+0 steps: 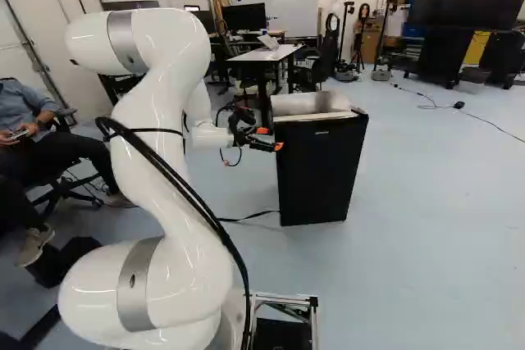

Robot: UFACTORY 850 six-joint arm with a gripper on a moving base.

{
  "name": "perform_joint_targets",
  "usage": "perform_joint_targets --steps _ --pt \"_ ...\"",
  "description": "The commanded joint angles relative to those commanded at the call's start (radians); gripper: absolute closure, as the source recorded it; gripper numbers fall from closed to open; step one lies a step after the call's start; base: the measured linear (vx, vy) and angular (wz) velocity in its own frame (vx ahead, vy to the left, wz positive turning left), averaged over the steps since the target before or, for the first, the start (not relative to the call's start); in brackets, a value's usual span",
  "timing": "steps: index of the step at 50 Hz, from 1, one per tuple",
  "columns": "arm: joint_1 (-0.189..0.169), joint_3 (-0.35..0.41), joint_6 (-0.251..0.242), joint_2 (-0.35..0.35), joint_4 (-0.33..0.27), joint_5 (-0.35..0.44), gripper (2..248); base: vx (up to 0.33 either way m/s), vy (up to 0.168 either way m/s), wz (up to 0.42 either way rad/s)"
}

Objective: Open the fridge door

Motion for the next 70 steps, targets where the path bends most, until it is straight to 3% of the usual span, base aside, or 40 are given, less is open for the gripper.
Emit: perform_joint_targets --steps 70 --pt "-0.029 -0.026 0.0 -0.016 0.0 0.0 3 0.0 0.0 0.0"
